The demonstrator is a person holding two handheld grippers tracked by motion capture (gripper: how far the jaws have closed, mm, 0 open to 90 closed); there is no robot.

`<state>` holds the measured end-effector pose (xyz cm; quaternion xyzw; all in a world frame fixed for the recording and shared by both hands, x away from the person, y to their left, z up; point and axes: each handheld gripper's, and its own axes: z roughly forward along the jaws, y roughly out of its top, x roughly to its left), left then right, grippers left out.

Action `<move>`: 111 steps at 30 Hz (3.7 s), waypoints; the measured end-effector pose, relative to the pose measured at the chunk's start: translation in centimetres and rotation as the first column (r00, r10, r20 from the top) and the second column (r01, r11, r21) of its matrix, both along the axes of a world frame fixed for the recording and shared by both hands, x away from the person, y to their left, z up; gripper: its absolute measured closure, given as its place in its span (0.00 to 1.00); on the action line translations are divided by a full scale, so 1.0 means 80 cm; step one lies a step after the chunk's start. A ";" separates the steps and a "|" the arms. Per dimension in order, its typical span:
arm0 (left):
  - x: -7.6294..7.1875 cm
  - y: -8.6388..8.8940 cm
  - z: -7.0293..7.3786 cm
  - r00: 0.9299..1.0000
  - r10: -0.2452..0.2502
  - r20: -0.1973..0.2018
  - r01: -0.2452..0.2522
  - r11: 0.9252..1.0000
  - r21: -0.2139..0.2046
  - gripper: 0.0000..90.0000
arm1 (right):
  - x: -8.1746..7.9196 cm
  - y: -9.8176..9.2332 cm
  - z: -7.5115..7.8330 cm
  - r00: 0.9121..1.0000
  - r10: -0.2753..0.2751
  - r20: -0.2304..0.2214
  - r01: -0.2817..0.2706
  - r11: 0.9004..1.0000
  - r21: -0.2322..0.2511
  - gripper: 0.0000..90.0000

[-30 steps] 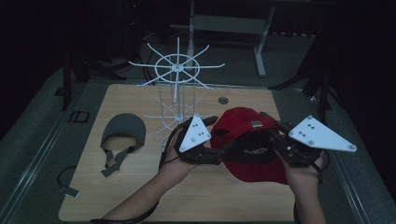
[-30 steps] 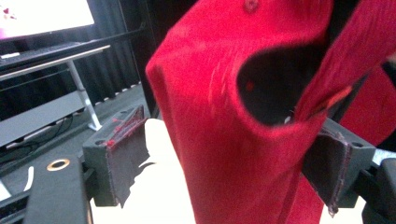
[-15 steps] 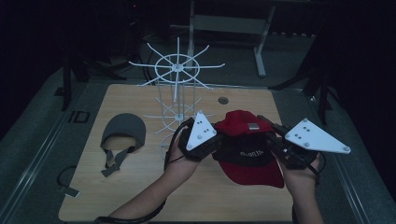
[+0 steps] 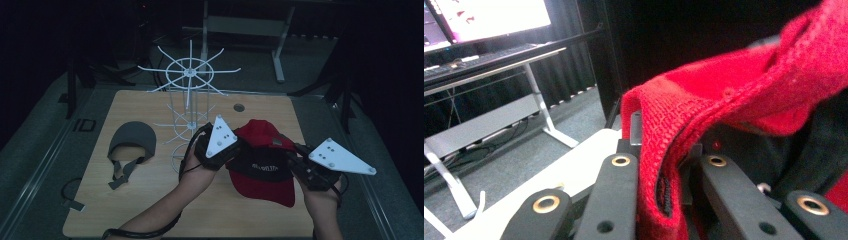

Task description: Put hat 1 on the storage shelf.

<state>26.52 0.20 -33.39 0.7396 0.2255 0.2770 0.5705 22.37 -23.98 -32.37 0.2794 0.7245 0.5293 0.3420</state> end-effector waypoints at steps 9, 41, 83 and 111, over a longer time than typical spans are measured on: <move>0.000 -0.006 0.009 1.000 0.011 0.016 -0.011 1.000 -0.004 0.95 | -0.010 -0.004 -0.017 1.000 0.009 -0.021 -0.008 0.999 0.032 0.94; 0.008 0.024 0.003 0.925 -0.379 0.034 0.378 0.925 0.028 0.94 | -0.022 -0.032 -0.023 0.976 0.211 -0.061 -0.212 0.977 -0.009 0.53; 0.004 0.041 -0.005 0.917 -0.396 0.038 0.395 0.918 0.035 0.59 | -0.021 -0.016 0.002 0.984 0.177 -0.007 -0.177 0.984 0.017 0.99; -0.011 0.102 -0.015 0.982 -0.176 0.062 0.180 0.981 -0.075 0.59 | -0.019 -0.026 0.009 0.989 0.149 -0.016 -0.148 0.988 0.053 0.99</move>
